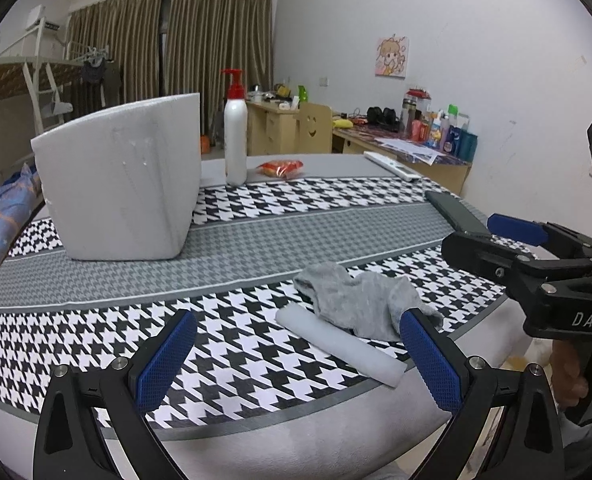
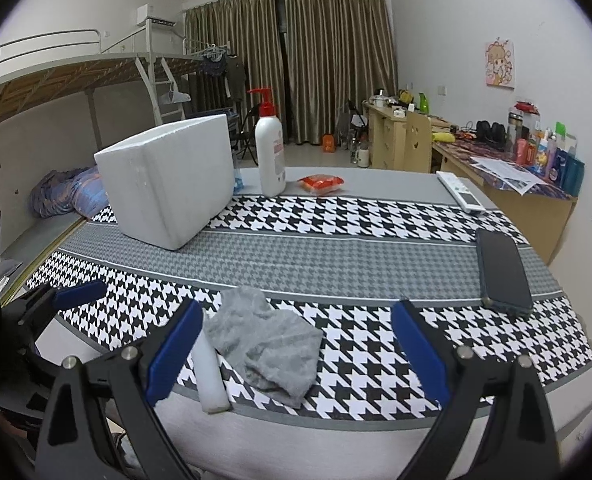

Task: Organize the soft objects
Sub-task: 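Move both open tools toward the grey cloth and white roll, then close the right tool on the grey cloth while the left tool lowers over the white roll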

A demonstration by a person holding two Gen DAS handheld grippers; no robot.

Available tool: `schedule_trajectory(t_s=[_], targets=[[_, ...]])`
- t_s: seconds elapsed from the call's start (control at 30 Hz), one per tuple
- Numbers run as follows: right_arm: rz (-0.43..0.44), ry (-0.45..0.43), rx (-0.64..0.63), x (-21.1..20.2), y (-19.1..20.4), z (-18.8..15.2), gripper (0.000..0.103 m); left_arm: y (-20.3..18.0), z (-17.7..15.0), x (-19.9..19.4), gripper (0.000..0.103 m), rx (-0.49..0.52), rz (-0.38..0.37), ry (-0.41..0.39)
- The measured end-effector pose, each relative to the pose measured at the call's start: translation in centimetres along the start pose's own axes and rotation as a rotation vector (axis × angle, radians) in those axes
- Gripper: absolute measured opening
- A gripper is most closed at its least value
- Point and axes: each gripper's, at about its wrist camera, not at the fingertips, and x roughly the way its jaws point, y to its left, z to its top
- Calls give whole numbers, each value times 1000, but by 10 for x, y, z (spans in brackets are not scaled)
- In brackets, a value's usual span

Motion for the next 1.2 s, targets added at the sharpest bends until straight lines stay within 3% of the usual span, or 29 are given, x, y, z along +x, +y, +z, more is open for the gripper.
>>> schedule_trajectory(t_s=[0.57, 0.67, 0.77, 0.93, 1.03, 1.1, 1.2], targets=[[66, 118, -13, 34, -11, -19, 97, -8, -16, 20, 102, -40, 57, 63], [77, 138, -15, 41, -11, -20, 90, -7, -19, 22, 102, -43, 67, 69], [98, 174, -9, 51, -11, -24, 75, -6, -19, 24, 102, -48, 73, 70], [107, 204, -4, 60, -12, -29, 75, -3, -21, 28, 102, -57, 77, 78], [122, 216, -15, 61, -10, -29, 66, -4, -20, 30, 102, -57, 71, 84], [145, 219, -20, 61, -8, -30, 51, -7, -19, 31, 102, -51, 64, 87], [164, 227, -30, 62, -8, -31, 48, -9, -19, 34, 102, -44, 63, 92]])
